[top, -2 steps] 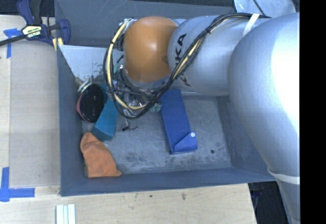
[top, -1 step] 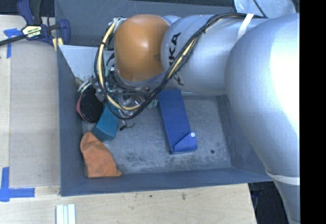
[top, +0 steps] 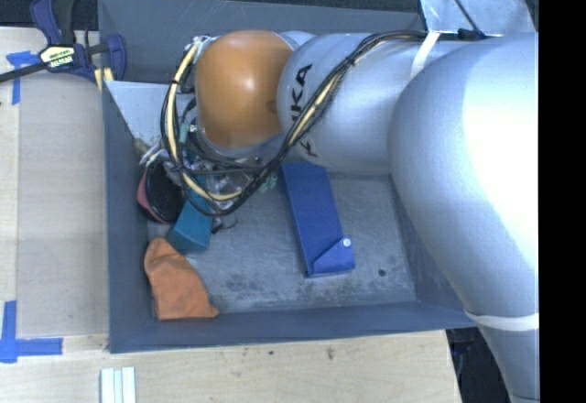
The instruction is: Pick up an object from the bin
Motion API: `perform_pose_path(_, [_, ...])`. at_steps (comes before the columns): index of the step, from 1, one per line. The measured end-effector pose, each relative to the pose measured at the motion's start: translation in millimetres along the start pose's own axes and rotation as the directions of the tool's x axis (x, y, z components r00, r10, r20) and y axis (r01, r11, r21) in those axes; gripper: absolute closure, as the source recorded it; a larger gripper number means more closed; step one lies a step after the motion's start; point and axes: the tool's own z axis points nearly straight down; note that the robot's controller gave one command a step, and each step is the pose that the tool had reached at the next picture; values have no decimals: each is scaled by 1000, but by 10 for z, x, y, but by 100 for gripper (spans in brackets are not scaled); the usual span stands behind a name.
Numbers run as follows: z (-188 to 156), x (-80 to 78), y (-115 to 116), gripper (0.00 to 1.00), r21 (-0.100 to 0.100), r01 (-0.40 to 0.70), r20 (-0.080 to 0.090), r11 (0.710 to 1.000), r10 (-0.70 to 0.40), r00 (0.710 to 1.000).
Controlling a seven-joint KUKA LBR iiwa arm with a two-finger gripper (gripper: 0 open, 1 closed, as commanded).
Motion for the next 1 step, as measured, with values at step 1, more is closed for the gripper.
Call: perform_pose_path(1, [79, -109, -8, 100, 10, 132, -21, 991, -132, 991])
